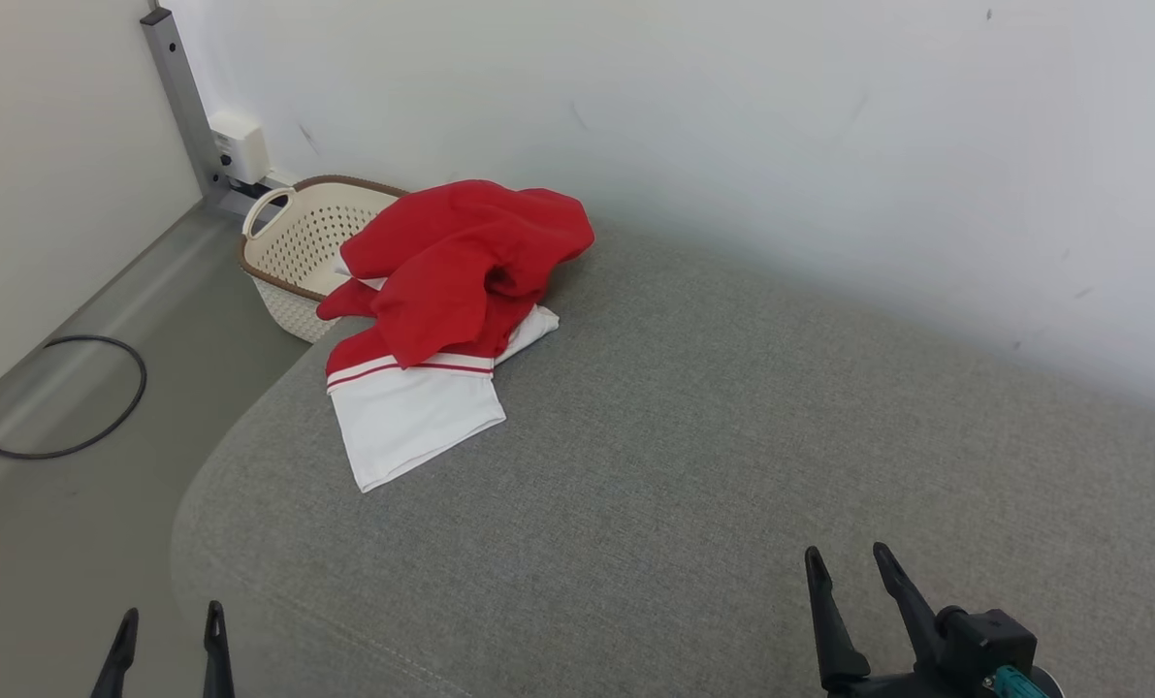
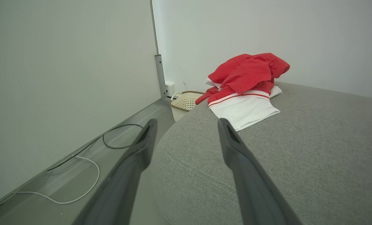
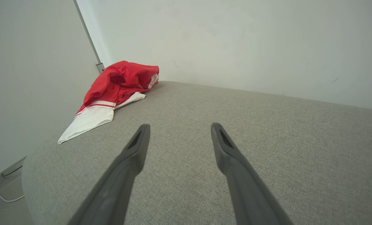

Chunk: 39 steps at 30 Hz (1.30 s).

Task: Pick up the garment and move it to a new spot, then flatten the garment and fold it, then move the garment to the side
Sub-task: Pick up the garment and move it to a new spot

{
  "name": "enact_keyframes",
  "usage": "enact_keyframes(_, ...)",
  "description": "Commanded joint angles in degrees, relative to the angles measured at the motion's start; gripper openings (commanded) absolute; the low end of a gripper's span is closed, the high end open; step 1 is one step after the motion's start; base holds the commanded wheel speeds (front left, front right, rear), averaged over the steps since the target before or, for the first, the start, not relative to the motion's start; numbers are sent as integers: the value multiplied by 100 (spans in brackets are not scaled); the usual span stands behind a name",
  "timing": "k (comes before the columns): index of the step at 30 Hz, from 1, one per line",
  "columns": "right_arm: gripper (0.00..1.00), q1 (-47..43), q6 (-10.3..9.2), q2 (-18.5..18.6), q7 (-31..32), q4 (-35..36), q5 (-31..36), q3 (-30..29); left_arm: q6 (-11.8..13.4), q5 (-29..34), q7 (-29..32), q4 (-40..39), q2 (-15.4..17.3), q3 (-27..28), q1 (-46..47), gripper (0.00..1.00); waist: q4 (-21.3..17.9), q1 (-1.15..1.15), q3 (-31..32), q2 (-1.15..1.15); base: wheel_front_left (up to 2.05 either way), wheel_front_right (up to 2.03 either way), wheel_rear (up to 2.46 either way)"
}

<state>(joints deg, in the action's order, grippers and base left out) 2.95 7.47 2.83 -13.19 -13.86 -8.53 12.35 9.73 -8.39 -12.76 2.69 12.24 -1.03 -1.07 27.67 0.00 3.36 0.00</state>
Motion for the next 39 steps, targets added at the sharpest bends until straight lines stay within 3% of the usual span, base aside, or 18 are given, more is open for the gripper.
enact_keyframes(1, 100, 44, 4, 9, -40, -20, -44, 42, -27, -41, -57, 19, -12, -32, -15, 100, -54, 0, -7, 0, 0, 0, 0)
enact_keyframes(10, 100, 216, 4, 9, -64, -28, -200, 259, -488, -254, -122, 80, 105, -207, 908, 100, -473, 0, -122, 0, 0, 0, 0)
enact_keyframes(17, 100, 462, 4, 9, -96, 35, -312, 592, -934, -721, -78, 451, 300, -24, 2192, 100, -1161, 0, -292, 0, 0, 0, 0)
enact_keyframes(27, 100, 821, 4, 11, -151, 142, -374, 908, -1209, -1238, 278, 1800, 956, 512, 3418, 100, -2461, 0, -712, 0, 0, 0, 0)
enact_keyframes(39, 100, 1005, 4, 9, -182, 202, -231, 814, -1521, -1361, 599, 3513, 1654, 515, 4309, 100, -3338, 0, -1262, 0, 0, 0, 0)
